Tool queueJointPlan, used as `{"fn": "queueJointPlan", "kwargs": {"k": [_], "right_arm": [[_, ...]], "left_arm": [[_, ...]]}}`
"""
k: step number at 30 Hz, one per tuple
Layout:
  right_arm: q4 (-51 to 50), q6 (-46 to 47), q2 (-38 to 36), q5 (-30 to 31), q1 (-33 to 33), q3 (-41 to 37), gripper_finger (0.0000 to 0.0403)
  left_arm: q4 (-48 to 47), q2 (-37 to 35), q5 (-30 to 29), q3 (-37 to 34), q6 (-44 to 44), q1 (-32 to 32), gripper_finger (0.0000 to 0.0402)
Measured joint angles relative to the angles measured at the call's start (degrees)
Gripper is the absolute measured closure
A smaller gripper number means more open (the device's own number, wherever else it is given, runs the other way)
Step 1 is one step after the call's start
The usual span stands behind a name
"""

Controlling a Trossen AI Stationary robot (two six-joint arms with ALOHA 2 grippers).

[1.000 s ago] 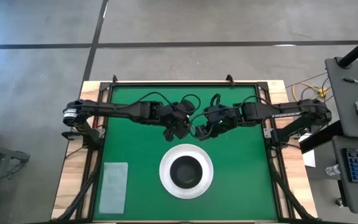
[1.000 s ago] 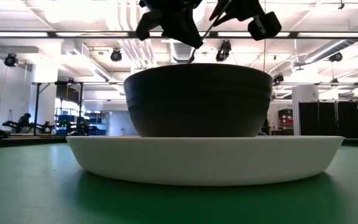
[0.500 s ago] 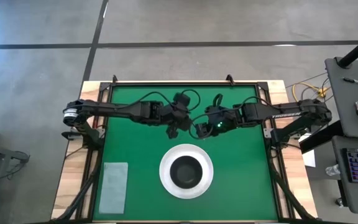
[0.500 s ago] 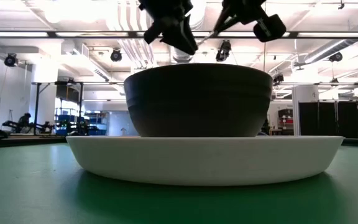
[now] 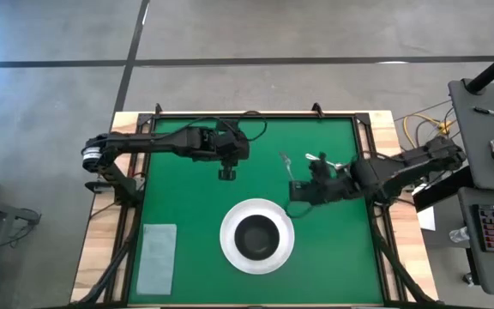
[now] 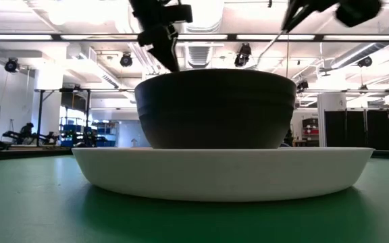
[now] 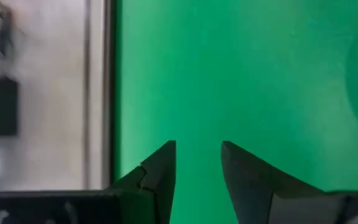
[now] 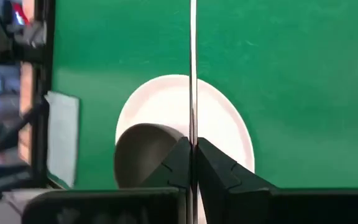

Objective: Set table place
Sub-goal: Put the fork beside the white plate on the table

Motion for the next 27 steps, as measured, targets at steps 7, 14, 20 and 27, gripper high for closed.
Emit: {"fn": "queueJointPlan", "kwargs": {"k": [7,14,20,27], "right_arm": [[0.51,24.59,0.47,9.03,12.53,-6.03,0.0394],[13.59,30.36,2.75,9.19,16.74,-15.08,0.0394],[16.42,31.23,4.55,6.93,16.69,-20.6,0.0387],[21.69,31.44,4.79,3.21,16.58,-27.22,0.0386]], "left_arm": [[7.22,-7.77,0.87,-8.23,-2.27,1.18,0.0288],[14.49,-17.08,1.11,-18.34,-3.6,1.86,0.0288],[15.25,-22.61,1.52,-23.0,-11.05,2.16,0.0288],[14.92,-26.11,1.55,-25.09,-16.79,2.14,0.0288]]}}
